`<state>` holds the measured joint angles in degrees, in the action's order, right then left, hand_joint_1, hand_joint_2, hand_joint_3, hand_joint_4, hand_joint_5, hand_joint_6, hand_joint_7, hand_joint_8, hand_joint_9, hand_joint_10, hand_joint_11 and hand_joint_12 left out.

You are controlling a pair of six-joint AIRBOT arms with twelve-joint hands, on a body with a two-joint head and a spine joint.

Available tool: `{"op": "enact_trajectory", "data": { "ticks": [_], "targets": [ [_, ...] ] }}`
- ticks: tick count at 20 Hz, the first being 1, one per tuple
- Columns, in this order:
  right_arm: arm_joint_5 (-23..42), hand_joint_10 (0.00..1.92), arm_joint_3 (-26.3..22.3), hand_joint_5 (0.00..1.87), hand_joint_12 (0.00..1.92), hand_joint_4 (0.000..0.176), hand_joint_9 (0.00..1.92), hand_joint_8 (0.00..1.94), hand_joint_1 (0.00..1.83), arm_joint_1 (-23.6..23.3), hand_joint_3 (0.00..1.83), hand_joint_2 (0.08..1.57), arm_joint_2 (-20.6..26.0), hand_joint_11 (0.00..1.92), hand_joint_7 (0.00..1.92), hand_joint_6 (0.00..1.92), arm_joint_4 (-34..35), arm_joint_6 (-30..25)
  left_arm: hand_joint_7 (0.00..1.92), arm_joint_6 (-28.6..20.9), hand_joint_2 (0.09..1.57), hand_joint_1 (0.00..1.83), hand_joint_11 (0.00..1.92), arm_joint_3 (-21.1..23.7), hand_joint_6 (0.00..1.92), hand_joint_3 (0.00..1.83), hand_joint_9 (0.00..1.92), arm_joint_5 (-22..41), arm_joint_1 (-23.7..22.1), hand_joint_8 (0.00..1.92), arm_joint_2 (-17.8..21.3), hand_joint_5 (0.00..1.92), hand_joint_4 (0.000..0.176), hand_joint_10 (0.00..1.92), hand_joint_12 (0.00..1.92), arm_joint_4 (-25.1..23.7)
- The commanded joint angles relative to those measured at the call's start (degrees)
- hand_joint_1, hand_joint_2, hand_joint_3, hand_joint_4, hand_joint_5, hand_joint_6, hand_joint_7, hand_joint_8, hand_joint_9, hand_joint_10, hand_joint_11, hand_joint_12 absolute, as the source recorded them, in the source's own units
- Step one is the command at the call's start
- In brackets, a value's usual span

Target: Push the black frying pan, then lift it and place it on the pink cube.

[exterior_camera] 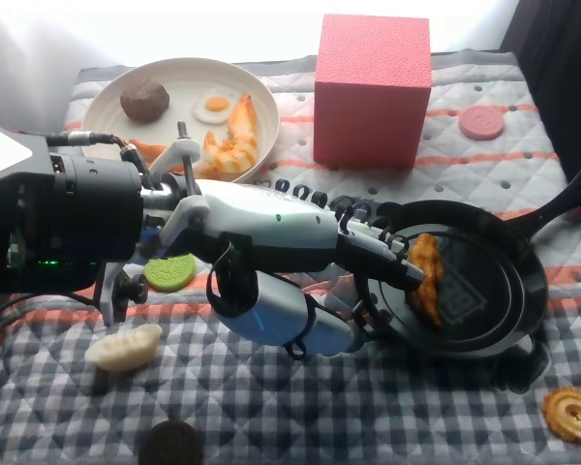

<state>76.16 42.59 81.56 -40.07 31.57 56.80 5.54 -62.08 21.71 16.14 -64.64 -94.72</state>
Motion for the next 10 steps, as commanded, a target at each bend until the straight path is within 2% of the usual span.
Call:
{"op": "enact_trajectory", "data": {
  "ticks": [1,2,3,4,5,6,8,9,10],
  "targets": [
    [7.30,0.00,0.09,0.00,0.94,0.000,0.02,0.00,0.55,-0.17,0.00,1.19,0.11,0.00,0.00,0.00,-0.17,-0.36,0.33,-0.19,1.37,0.52,0.00,0.13,0.03,0.00,0.28,1.41,-0.38,0.04,0.25,0.37,0.000,0.05,0.44,2.60],
    [7.44,0.00,0.09,0.00,0.86,0.000,0.02,0.00,0.55,-0.02,0.00,1.19,0.11,0.00,0.00,0.00,-0.15,-0.51,0.51,-0.19,1.33,0.51,0.00,0.27,0.04,0.00,0.45,2.51,-0.37,0.06,0.79,0.47,0.000,0.11,0.89,2.93],
    [7.48,0.01,0.09,0.00,0.92,0.000,0.03,0.00,0.53,0.02,0.00,1.18,0.11,0.00,0.00,0.00,-0.11,-0.55,0.63,-0.19,1.33,0.47,0.00,0.98,0.11,0.00,0.53,3.20,-0.39,0.10,1.65,0.56,0.000,0.32,1.17,2.88],
    [7.49,0.01,0.08,0.00,0.99,0.000,0.04,0.00,0.53,0.03,0.00,1.17,0.11,0.00,0.00,0.00,-0.08,-0.59,0.68,-0.19,1.34,0.43,0.00,1.68,0.18,0.00,0.49,3.71,-0.51,0.15,2.53,0.61,0.000,0.55,1.40,2.75],
    [7.51,0.00,0.05,0.00,1.05,0.000,0.03,0.00,0.53,0.03,0.00,1.18,0.11,0.00,0.00,0.00,-0.05,-0.62,0.62,-0.19,1.37,0.38,0.00,2.26,0.44,0.01,0.38,4.25,-0.63,0.21,3.33,0.52,0.000,0.80,1.52,2.60],
    [7.54,0.00,0.01,0.00,1.06,0.000,0.03,0.00,0.53,0.09,0.00,1.19,0.11,0.00,0.00,0.00,-0.01,-0.63,0.61,-0.19,1.38,0.38,0.04,2.85,0.58,0.01,0.36,4.86,-0.79,0.30,4.26,0.49,0.000,0.95,1.57,2.25],
    [7.64,0.01,-0.06,0.00,0.99,0.000,0.02,0.00,0.54,0.18,0.00,1.18,0.11,0.00,0.00,0.00,0.08,-0.64,0.50,-0.19,1.43,0.26,0.04,3.56,0.60,0.00,0.31,5.83,-1.12,0.66,5.55,0.47,0.000,1.22,1.73,0.98],
    [7.70,0.01,-0.07,0.00,0.98,0.000,0.02,0.00,0.53,0.19,0.00,1.18,0.11,0.00,0.00,0.00,0.12,-0.66,0.42,-0.19,1.45,0.20,0.02,3.76,0.61,0.00,0.27,6.29,-1.18,0.91,5.95,0.46,0.000,1.37,1.76,-0.37],
    [7.73,0.01,-0.07,0.00,0.98,0.000,0.02,0.00,0.54,0.19,0.00,1.19,0.10,0.00,0.00,0.00,0.16,-0.66,0.41,-0.19,1.47,0.14,0.04,3.76,0.55,0.00,0.27,6.39,-1.16,0.83,5.87,0.44,0.000,1.27,1.71,-1.98]
  ]
}}
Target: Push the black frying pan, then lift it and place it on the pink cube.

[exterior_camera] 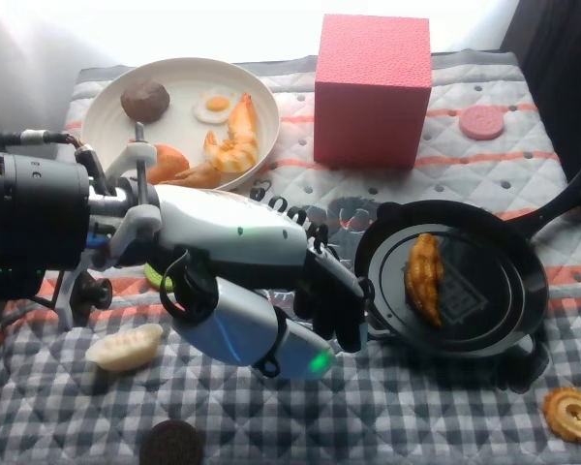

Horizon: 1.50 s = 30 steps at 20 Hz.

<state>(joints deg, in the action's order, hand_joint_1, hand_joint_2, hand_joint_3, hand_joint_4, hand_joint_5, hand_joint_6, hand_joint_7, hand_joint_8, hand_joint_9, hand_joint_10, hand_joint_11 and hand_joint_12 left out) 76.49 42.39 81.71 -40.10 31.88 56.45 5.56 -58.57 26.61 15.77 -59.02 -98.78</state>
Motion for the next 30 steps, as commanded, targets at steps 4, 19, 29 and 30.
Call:
{"op": "enact_trajectory", "data": {
  "ticks": [4,19,29,30],
  "targets": [
    [7.59,0.00,0.15,0.00,0.89,0.000,0.02,0.00,0.55,0.04,0.00,1.19,0.06,0.00,0.00,0.00,-0.02,-0.32,0.64,-0.21,1.37,0.40,0.14,-1.04,0.28,0.00,0.47,1.26,0.93,0.21,-2.67,0.55,0.000,0.74,1.57,0.54],
    [7.91,0.01,0.18,0.00,0.90,0.000,0.00,0.00,0.53,0.16,0.00,1.18,0.04,0.00,0.00,0.00,0.00,-0.42,0.17,-0.21,1.45,0.40,0.00,-3.82,0.01,0.01,0.12,-3.19,0.91,0.01,-6.48,0.29,0.000,0.01,0.09,4.36],
    [8.06,0.01,0.19,0.00,1.18,0.000,0.03,0.00,0.53,0.22,0.00,1.18,0.04,0.00,0.00,0.00,0.01,-0.46,0.17,-0.21,1.37,0.41,0.00,-7.57,0.01,0.01,0.15,-7.94,0.92,0.01,-11.58,0.26,0.000,0.02,0.23,7.60],
    [8.13,0.01,0.18,0.00,1.15,0.000,0.03,0.00,0.53,0.22,0.00,1.18,0.04,0.00,0.00,0.00,0.02,-0.46,0.21,-0.21,1.35,0.47,0.00,-7.69,0.02,0.01,0.18,-7.85,0.92,0.01,-11.58,0.29,0.000,0.02,0.35,8.12]
  ]
}}
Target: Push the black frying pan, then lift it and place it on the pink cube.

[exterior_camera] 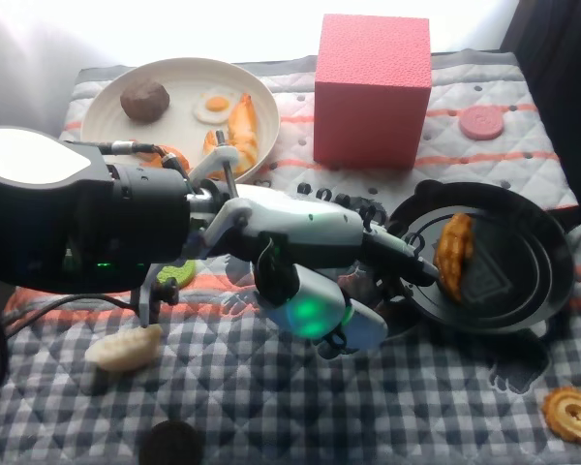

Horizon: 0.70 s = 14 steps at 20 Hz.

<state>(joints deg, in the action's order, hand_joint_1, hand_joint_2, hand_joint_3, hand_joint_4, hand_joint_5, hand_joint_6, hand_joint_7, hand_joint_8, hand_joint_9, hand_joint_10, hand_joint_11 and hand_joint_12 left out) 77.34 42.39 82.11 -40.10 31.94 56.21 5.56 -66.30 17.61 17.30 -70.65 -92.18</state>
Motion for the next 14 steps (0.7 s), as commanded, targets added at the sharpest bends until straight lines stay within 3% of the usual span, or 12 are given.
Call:
{"op": "enact_trajectory", "data": {
  "ticks": [1,3,4,5,6,8,9,10,11,12,13,14],
  "targets": [
    [7.34,0.01,0.09,0.00,1.14,0.000,0.02,0.00,0.54,-0.15,0.00,1.17,0.04,0.00,0.00,0.00,-0.04,-0.27,0.24,-0.21,1.36,0.47,0.00,0.22,0.01,0.01,0.19,1.83,-0.61,0.01,0.63,0.29,0.000,0.02,0.33,2.20],
    [7.53,0.00,0.01,0.00,1.01,0.000,0.00,0.00,0.55,-0.02,0.00,1.17,0.04,0.00,0.00,0.00,0.16,-0.62,0.35,-0.21,1.38,0.50,0.00,2.18,0.03,0.00,0.28,3.63,-1.18,0.02,3.55,0.37,0.000,0.04,0.59,3.44],
    [7.65,0.00,0.00,0.00,1.07,0.001,0.00,0.00,0.54,0.06,0.00,1.17,0.04,0.00,0.00,0.00,0.33,-0.62,0.39,-0.21,1.39,0.48,0.00,3.02,0.04,0.00,0.30,4.44,-1.44,0.02,4.73,0.41,0.000,0.04,0.58,3.95],
    [7.84,0.01,-0.06,0.00,1.13,0.001,0.02,0.00,0.54,0.25,0.00,1.17,0.02,0.00,0.00,0.00,0.54,-0.62,0.48,-0.21,1.39,0.50,0.00,3.96,0.05,0.00,0.39,5.63,-1.85,0.06,6.14,0.48,0.000,0.08,0.69,4.26],
    [7.96,0.01,-0.08,0.00,1.15,0.000,0.03,0.00,0.53,0.36,0.00,1.17,0.02,0.00,0.00,0.00,0.63,-0.63,0.59,-0.21,1.37,0.53,0.00,4.65,0.03,0.00,0.47,6.46,-2.06,0.12,7.13,0.57,0.000,0.26,0.90,4.36],
    [8.00,0.01,-0.08,0.00,1.14,0.000,0.03,0.00,0.52,0.39,0.00,1.17,0.01,0.00,0.00,0.00,0.65,-0.71,0.59,-0.21,1.34,0.54,0.00,5.95,0.03,0.00,0.33,7.79,-2.14,0.21,8.74,0.63,0.000,0.68,1.15,4.18],
    [8.00,0.01,-0.08,0.00,1.10,0.000,0.02,0.00,0.51,0.40,0.00,1.17,-0.02,0.00,0.00,0.00,0.70,-0.71,0.56,-0.21,1.35,0.51,0.00,6.23,0.08,0.00,0.30,8.15,-1.88,0.43,8.95,0.65,0.000,0.97,1.37,3.83],
    [8.00,0.00,-0.09,0.00,1.09,0.005,0.01,0.00,0.51,0.40,0.00,1.17,-0.02,0.00,0.00,0.00,0.74,-0.71,0.48,-0.21,1.36,0.49,0.00,6.19,0.35,0.00,0.26,8.25,-1.73,0.64,8.61,0.55,0.000,1.11,1.43,2.27],
    [8.01,0.00,-0.08,0.00,1.08,0.001,0.01,0.00,0.51,0.40,0.00,1.17,-0.02,0.00,0.00,0.00,0.83,-0.73,0.38,-0.21,1.35,0.48,0.00,5.83,0.75,0.00,0.25,8.25,-1.26,0.81,7.67,0.40,0.000,1.10,1.40,1.49],
    [8.06,0.01,-0.08,0.00,1.13,0.000,0.02,0.00,0.51,0.41,0.00,1.17,-0.04,0.00,0.00,0.00,0.87,-0.73,0.37,-0.21,1.41,0.61,0.00,5.24,1.57,0.00,0.27,8.25,-0.70,0.78,6.61,0.42,0.131,1.03,1.42,1.57],
    [8.16,0.01,-0.07,0.00,1.19,0.003,0.03,0.00,0.51,0.48,0.00,1.17,-0.07,0.00,0.00,0.00,0.87,-0.73,0.37,-0.21,1.38,0.52,0.00,4.50,1.22,0.00,0.26,8.23,-0.23,0.72,5.54,0.27,0.021,1.00,1.42,1.80],
    [8.21,0.01,-0.04,0.00,1.24,0.000,0.04,0.00,0.51,0.51,0.00,1.17,-0.10,0.00,0.00,0.00,0.90,-0.73,0.38,-0.21,1.35,0.50,0.00,3.87,1.02,0.00,0.26,7.98,0.15,0.71,4.56,0.26,0.002,0.99,1.45,1.98]
  ]
}}
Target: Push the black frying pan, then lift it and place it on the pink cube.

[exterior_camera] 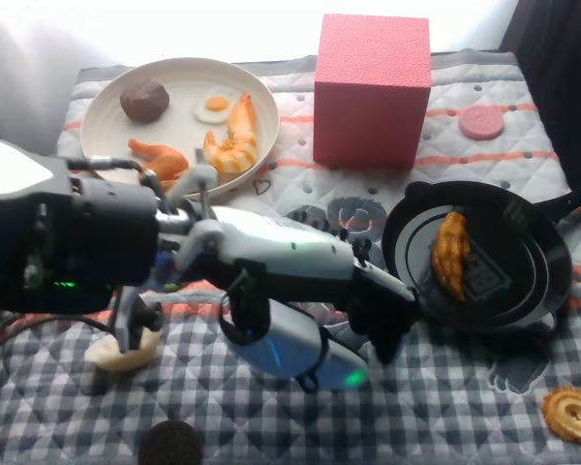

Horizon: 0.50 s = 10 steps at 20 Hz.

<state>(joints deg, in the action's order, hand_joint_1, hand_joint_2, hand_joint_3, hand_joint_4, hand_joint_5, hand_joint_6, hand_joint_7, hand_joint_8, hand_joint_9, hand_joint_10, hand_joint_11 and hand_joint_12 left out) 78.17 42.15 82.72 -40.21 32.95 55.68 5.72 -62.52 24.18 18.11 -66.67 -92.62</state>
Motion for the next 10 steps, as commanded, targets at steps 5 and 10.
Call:
{"op": "enact_trajectory", "data": {
  "ticks": [5,10],
  "targets": [
    [7.38,0.00,0.29,0.00,1.16,0.000,0.03,0.00,0.50,-0.01,0.00,1.16,-0.10,0.00,0.00,0.00,-0.06,-0.21,0.33,-0.36,1.34,0.51,0.00,-2.69,0.82,0.00,0.18,-1.20,-0.04,0.80,-3.08,0.26,0.000,1.11,1.38,2.96],
    [7.60,0.00,0.29,0.00,0.85,0.000,0.00,0.00,0.54,0.01,0.00,1.18,-0.10,0.00,0.00,0.00,-0.04,-0.21,0.21,-0.36,1.36,0.55,0.00,-3.74,0.08,0.00,0.15,-3.28,0.00,0.01,-3.98,0.23,0.000,0.09,0.36,3.80]
  ]
}}
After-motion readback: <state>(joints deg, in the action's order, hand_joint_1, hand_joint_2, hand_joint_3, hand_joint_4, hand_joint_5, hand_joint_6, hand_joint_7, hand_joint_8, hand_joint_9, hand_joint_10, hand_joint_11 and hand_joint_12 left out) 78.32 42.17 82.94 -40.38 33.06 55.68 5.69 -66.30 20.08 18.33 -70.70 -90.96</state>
